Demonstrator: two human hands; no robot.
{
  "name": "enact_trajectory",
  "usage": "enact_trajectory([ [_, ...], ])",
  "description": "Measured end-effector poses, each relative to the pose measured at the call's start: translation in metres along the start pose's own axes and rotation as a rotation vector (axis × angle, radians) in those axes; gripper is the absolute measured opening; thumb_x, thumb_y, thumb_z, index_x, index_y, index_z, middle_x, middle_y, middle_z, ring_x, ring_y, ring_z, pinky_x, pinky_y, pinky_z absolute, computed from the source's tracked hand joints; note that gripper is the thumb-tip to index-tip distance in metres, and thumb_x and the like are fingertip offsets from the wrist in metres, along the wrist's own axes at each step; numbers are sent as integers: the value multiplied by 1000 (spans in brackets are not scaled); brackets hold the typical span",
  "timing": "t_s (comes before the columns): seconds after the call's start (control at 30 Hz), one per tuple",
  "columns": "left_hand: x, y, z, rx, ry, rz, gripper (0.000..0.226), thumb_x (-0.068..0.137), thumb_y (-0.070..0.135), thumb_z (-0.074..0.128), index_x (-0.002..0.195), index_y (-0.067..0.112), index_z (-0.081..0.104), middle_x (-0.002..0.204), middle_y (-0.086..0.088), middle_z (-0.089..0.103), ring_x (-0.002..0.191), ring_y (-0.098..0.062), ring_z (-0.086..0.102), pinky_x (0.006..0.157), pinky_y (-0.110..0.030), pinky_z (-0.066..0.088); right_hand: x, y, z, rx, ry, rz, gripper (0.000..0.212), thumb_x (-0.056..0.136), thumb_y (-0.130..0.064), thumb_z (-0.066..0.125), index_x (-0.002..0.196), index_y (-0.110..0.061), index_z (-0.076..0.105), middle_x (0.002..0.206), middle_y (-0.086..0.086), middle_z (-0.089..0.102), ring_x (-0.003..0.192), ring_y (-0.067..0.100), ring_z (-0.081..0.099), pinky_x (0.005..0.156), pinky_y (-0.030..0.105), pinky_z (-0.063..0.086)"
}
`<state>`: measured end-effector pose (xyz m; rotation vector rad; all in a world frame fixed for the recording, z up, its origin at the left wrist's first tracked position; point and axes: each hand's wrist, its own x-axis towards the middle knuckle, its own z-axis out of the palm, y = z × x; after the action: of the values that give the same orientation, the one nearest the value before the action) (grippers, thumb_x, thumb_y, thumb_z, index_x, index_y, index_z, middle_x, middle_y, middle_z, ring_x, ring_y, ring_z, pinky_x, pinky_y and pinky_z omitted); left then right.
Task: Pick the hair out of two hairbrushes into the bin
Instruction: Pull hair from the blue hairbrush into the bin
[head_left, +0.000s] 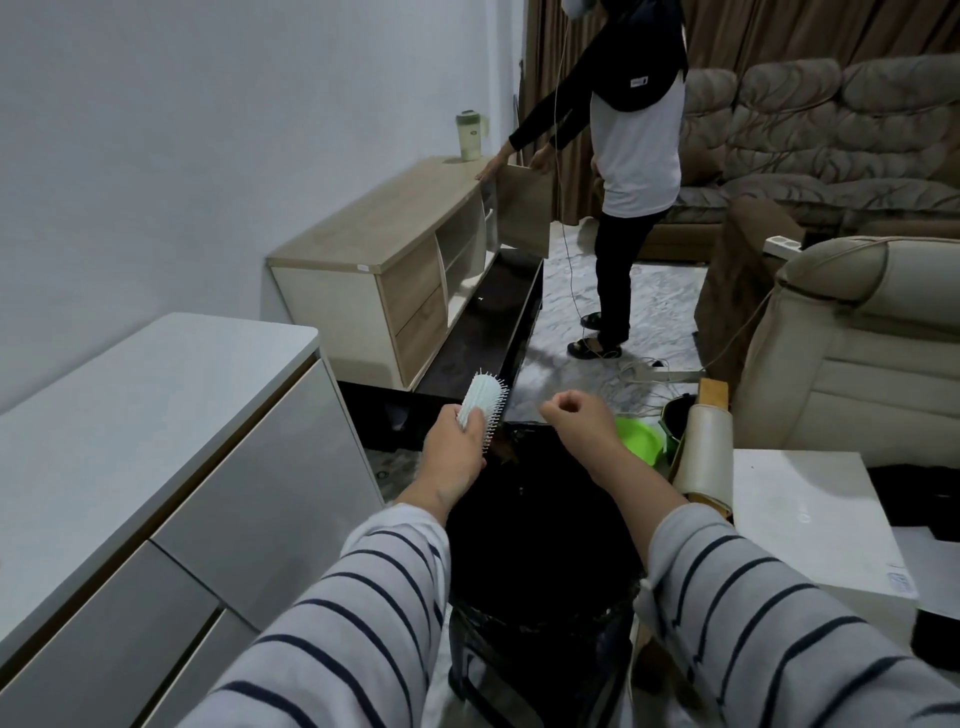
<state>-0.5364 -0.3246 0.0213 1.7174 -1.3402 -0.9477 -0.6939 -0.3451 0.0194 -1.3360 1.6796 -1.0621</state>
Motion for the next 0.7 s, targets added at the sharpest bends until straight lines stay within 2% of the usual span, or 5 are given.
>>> enact_trajectory([
  [0.13, 0, 4, -5, 66, -17, 18, 29, 96, 37, 40, 106, 13, 51, 82, -4, 60, 58, -23, 60, 73, -37, 52, 2, 11, -1, -263, -213, 72, 32, 84, -3, 46, 92, -21, 71, 99, 2, 66, 97, 21, 59, 89, 33, 47],
  [0.23, -4, 10, -6, 107, -58, 50, 28, 95, 41, 40, 106, 16, 50, 81, -1, 61, 61, -22, 63, 75, -37, 52, 2, 2, 1, -8, -169, 61, 48, 83, 6, 38, 119, -15, 60, 126, 13, 59, 98, 20, 54, 74, 25, 43],
  [0.43, -6, 14, 0, 218, -85, 140, 40, 88, 54, 39, 103, 19, 52, 94, -8, 64, 80, -31, 67, 79, -49, 55, 4, -27, 8, 280, -285, 147, 51, 94, -17, 43, 143, -21, 31, 137, 12, 52, 116, 25, 56, 90, 29, 43],
  [0.57, 4, 6, 5, 207, -55, 131, 54, 73, 69, 32, 101, 27, 50, 102, -7, 62, 87, -32, 66, 80, -52, 56, -5, -30, 6, 58, -444, 185, 24, 100, -31, 28, 95, -25, 51, 79, 1, 63, 61, 11, 45, 59, 25, 27],
  [0.7, 5, 6, 4, 194, -40, 110, 55, 71, 70, 31, 101, 27, 49, 105, -9, 62, 88, -35, 66, 82, -53, 54, -7, -28, 5, -95, -465, 126, 33, 95, -33, 43, 69, -21, 57, 66, -3, 48, 59, 11, 38, 54, 25, 28],
])
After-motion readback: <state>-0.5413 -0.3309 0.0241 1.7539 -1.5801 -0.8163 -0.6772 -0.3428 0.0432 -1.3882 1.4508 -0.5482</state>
